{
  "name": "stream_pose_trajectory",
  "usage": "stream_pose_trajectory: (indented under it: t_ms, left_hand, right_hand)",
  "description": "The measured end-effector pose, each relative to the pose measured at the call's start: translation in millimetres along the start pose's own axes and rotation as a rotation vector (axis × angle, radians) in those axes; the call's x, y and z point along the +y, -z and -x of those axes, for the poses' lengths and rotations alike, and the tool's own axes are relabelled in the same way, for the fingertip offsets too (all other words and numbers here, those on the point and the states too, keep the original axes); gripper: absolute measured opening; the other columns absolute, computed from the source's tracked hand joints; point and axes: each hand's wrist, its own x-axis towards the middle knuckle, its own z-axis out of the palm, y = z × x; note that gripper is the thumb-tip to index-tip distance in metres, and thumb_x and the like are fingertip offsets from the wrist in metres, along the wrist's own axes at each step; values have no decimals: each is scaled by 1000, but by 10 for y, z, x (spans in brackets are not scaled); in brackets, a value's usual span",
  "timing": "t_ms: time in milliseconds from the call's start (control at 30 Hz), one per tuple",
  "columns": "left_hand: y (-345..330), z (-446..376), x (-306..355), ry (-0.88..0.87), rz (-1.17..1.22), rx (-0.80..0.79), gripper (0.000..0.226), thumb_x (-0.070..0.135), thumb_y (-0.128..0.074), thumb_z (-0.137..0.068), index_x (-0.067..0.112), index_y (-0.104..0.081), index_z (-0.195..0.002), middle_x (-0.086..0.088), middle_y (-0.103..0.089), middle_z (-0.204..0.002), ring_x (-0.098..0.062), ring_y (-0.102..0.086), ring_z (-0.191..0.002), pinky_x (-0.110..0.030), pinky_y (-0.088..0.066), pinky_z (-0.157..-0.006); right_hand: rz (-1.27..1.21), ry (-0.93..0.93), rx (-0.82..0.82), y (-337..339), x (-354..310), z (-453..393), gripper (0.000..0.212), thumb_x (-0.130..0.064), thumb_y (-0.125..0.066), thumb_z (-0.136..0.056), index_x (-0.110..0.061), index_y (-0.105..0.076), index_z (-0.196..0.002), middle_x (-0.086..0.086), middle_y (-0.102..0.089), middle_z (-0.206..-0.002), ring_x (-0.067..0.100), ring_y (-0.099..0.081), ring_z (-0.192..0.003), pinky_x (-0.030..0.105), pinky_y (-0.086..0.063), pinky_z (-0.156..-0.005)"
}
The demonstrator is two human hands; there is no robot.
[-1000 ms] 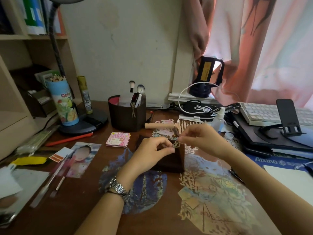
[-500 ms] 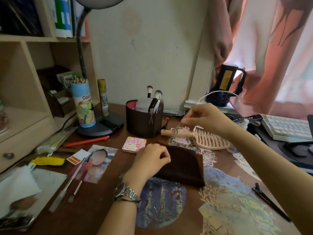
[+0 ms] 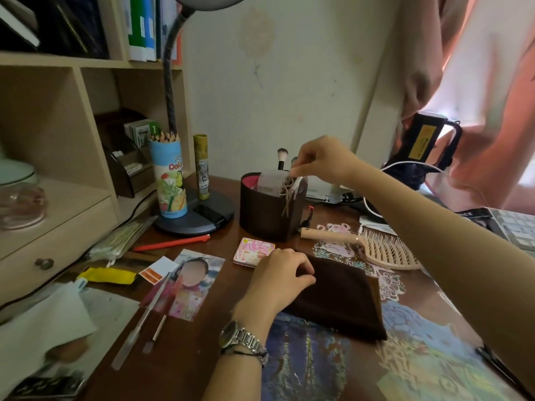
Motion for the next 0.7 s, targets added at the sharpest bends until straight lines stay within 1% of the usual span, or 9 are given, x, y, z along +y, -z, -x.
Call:
stream_pose_trajectory:
  t_ms: [33, 67, 167, 267, 333, 400, 467, 600, 700]
  left_hand:
    - [1, -4, 0, -1, -2, -2, 15, 35, -64, -87, 28, -69, -100, 7, -61, -104, -14, -54, -101, -36, -48, -88]
    - [3, -6, 0, 0, -3, -5, 16, 35, -64, -88, 28, -69, -101, 6, -61, -105, -14, -54, -102, -36, -48, -88]
    - [11, -11, 0, 3, -12, -19, 16, 35, -63, -88, 28, -69, -102, 6, -61, -107, -14, -53, -103, -36, -48, -89]
    - [11, -15, 5, 9, -16, -33, 17, 35, -62, -89, 29, -68, -103, 5, -61, -108, -15, -52, -105, -37, -47, -90]
    - [5, -19, 8, 11, -27, -38, 18, 36, -62, -89, 29, -68, -104, 5, -62, -109, -15, -51, -107, -37, -47, -91]
    - [0, -23, 10, 10, -37, -37, 19, 36, -62, -89, 29, -68, -105, 5, -62, -110, -15, -50, -108, -38, -47, -92]
    - [-7, -24, 10, 11, -34, -33, 18, 36, -62, -89, 29, -68, -104, 5, -62, -109, -15, -50, -108, -38, -47, -91]
    - [-9, -21, 10, 12, -23, -27, 18, 36, -62, -89, 29, -68, -104, 5, -63, -109, -14, -50, -108, -36, -47, -91]
    - [-8, -16, 11, 10, -25, -22, 19, 35, -62, -89, 28, -68, -106, 5, -62, -111, -14, -49, -110, -35, -46, -92]
  right_hand:
    - [18, 0, 2, -16, -13, -46, 15, -22, -76, -77, -12, -66, -72, 7, -71, -86, 21, -63, -75, 31, -51, -69]
    - [30, 3, -2, -31, -27, -81, 15, -22, -76, -77, -10, -68, -75, 4, -69, -82, 20, -62, -75, 27, -49, -67]
    - [49, 7, -31, -95, -51, -168, 14, -18, -76, -78, -7, -67, -78, -3, -60, -71, 12, -56, -67, 16, -41, -57]
    - [90, 10, -59, -169, -54, -225, 16, -18, -75, -79, -3, -68, -81, -7, -56, -67, 3, -51, -60, 13, -37, -54]
    - [121, 17, -87, -227, -51, -254, 17, -17, -74, -80, -1, -69, -84, -4, -58, -72, 2, -49, -60, 13, -36, -54]
    - [154, 24, -113, -285, -52, -273, 18, -18, -72, -81, 0, -70, -87, 0, -59, -79, 9, -52, -66, 16, -38, -56]
    - [177, 26, -133, -344, -46, -289, 19, -18, -72, -82, 0, -70, -88, 2, -60, -82, 12, -53, -71, 17, -39, -56]
    - [193, 13, -176, -443, -20, -308, 15, -15, -71, -83, -2, -70, -90, 3, -62, -84, 2, -48, -62, 10, -34, -54]
    - [226, 8, -204, -491, 0, -319, 19, -19, -72, -81, -2, -70, -89, 7, -66, -88, 11, -54, -70, 13, -38, -57]
